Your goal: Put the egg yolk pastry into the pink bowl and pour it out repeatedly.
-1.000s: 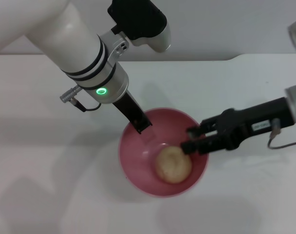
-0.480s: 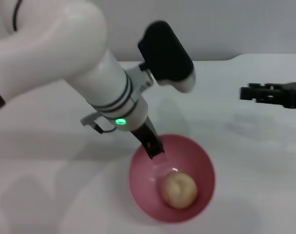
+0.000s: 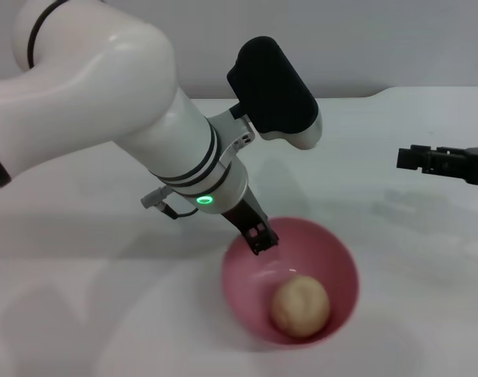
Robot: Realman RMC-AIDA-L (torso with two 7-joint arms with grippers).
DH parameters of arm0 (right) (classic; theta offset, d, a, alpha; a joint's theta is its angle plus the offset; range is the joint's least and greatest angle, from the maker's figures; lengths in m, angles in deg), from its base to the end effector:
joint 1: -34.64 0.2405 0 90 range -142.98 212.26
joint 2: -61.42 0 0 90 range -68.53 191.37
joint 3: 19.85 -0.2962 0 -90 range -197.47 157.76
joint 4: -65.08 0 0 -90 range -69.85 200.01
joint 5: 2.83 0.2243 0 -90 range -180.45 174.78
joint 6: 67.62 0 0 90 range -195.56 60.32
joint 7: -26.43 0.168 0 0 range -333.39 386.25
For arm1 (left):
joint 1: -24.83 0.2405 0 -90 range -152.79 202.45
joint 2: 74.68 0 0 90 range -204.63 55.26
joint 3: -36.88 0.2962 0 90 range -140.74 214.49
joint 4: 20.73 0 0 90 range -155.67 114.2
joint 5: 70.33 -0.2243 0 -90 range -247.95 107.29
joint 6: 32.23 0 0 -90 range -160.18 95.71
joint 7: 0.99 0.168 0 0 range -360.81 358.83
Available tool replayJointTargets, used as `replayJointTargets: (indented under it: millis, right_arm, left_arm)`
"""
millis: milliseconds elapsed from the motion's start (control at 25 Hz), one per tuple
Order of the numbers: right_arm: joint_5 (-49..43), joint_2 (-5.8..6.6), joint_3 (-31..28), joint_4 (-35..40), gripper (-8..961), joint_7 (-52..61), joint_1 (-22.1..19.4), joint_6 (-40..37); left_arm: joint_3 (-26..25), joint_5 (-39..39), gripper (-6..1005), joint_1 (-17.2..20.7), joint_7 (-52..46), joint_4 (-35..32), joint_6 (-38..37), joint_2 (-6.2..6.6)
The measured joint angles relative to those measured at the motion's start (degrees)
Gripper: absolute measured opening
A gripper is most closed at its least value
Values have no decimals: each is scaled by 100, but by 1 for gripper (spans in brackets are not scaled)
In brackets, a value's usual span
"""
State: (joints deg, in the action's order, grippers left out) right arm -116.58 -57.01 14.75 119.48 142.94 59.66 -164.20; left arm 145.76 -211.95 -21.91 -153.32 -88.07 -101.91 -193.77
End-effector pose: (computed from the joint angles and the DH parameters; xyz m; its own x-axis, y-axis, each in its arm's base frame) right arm 0.2988 0.3582 0.0327 0.4583 -0.6732 -0.5803 -0.8078 -0.5878 0.0439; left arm -0.1331 0.3897 -0.1530 0.8880 0.3144 -0.3355 0.2075 -0.9252 -0.3178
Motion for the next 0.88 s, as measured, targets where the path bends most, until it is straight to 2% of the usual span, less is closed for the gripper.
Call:
replayJointTargets:
  millis: [240,520,560,640,720,760,880]
  right_arm:
    - [-9,5,16,-200,567,-4,24,127]
    - [-16,11,20,-517,568,-105,6,403]
    - [-8,8,5,-591,568,-136,4,466]
    - [-1,2,-17,-779,568,-160,-2,633]
    - [3,-3,-21,-990,568,-180,3,834]
    - [4,-4,-20,-1111,568,-223,17,938]
    - [101,-5,-22,-1462,568,-492,61,1192]
  left_arm:
    - [-186,-48,304,32,142,-4,73,35]
    - [-976,38,468,272,209,-175,402,68]
    - [-1438,234,508,495,288,-291,712,78]
    - [-2009,640,588,735,482,-323,997,92]
    - [-2814,1451,668,985,920,-220,1168,98]
    - [-3389,2214,708,1123,1325,20,1157,103]
    - [-4560,4177,785,1371,2353,836,900,121]
